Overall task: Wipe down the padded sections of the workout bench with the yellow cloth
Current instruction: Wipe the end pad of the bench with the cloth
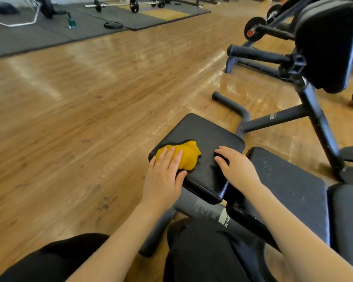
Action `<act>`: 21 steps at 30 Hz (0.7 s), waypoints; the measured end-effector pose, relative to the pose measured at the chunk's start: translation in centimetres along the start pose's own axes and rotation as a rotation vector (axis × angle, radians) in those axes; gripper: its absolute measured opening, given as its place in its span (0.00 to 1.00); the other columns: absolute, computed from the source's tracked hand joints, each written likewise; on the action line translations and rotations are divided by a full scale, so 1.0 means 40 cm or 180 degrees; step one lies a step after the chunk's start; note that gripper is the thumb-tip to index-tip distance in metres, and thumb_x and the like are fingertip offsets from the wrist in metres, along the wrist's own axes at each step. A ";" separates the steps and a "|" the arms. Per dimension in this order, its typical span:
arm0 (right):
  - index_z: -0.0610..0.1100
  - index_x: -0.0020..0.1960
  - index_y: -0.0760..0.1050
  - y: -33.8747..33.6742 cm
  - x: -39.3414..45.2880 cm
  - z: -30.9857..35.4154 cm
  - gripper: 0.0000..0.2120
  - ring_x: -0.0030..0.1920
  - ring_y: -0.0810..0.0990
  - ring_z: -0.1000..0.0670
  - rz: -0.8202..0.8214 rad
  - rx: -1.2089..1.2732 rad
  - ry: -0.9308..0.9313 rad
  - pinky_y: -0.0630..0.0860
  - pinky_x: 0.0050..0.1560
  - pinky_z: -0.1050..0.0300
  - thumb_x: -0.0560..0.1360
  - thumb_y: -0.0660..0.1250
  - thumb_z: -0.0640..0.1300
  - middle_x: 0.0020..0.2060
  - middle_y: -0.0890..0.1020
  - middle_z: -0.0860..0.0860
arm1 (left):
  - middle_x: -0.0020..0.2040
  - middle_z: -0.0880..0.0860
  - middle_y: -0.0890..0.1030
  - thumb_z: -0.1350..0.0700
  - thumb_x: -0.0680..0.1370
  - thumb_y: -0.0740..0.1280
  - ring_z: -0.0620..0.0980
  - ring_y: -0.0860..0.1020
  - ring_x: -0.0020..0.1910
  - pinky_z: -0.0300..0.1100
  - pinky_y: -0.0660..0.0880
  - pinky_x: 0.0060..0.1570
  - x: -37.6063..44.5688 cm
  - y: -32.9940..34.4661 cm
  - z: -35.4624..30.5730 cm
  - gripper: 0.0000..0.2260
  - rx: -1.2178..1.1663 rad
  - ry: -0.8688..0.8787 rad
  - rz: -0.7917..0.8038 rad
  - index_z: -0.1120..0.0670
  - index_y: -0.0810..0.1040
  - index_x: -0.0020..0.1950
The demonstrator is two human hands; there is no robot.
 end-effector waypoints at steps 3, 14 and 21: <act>0.48 0.67 0.69 -0.018 -0.005 0.017 0.17 0.69 0.67 0.51 0.0008 0.0139 -0.0091 0.64 0.66 0.56 0.79 0.58 0.47 0.69 0.70 0.52 | 0.76 0.52 0.50 0.40 0.76 0.46 0.51 0.47 0.75 0.45 0.45 0.70 -0.056 0.028 -0.025 0.30 -0.0132 -0.0267 -0.0008 0.53 0.48 0.75; 0.43 0.70 0.63 0.067 -0.031 0.262 0.22 0.69 0.66 0.48 0.0355 -0.0130 -0.0610 0.65 0.65 0.55 0.79 0.55 0.51 0.69 0.69 0.47 | 0.77 0.50 0.52 0.52 0.80 0.60 0.47 0.49 0.76 0.44 0.44 0.72 0.006 -0.080 0.107 0.29 -0.0211 -0.0152 0.0193 0.53 0.49 0.77; 0.38 0.73 0.54 0.164 -0.007 0.316 0.33 0.74 0.55 0.43 -0.0134 -0.1044 -0.0469 0.51 0.73 0.47 0.77 0.56 0.58 0.73 0.61 0.43 | 0.77 0.49 0.45 0.44 0.64 0.77 0.47 0.45 0.76 0.39 0.46 0.72 0.019 -0.040 0.185 0.54 -0.0099 0.0036 0.1126 0.52 0.41 0.77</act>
Point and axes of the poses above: each hand's wrist, its own x-axis towards the middle knuckle, its own y-axis out of the palm, z = x × y, the point moved 6 cm from there along x, towards the middle knuckle
